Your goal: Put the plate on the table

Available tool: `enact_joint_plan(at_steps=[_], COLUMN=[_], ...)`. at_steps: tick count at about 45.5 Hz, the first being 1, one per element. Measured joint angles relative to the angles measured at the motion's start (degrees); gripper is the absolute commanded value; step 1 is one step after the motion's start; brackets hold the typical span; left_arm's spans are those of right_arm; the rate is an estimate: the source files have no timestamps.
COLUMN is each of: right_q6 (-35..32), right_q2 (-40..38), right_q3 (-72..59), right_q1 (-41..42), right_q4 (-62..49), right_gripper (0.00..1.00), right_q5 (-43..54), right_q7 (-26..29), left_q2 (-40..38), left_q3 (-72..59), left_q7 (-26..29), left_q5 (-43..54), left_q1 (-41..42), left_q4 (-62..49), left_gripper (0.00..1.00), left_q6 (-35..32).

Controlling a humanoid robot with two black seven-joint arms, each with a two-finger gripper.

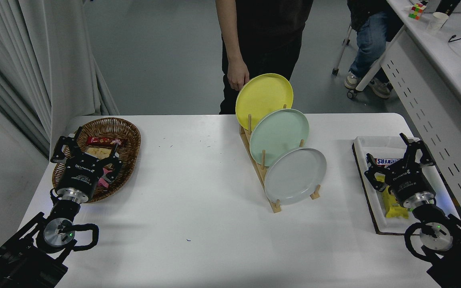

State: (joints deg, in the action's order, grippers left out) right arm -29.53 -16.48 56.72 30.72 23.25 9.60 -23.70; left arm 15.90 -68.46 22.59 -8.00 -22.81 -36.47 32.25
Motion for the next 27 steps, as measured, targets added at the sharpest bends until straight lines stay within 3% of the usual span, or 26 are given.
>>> enact_joint_plan(at_steps=[14,27], right_q6=[1.7,2.1], right_q2=[-4.6,-11.3], right_q3=[-6.2,-26.4], right_q1=[-0.3,2.9], right_q4=[4.7,9.1], right_gripper=[1.0,1.0], right_q5=[-2.3,-16.0], right_q7=[0.2,0.1], left_q2=[0.0,0.0], left_q3=[0.0,0.0], left_q7=[0.0,0.0], left_q5=[0.0,0.0], left_q1=[0.0,0.0], left_q4=[0.0,0.0], left_gripper=[0.98,0.98], left_q6=[0.0,0.0])
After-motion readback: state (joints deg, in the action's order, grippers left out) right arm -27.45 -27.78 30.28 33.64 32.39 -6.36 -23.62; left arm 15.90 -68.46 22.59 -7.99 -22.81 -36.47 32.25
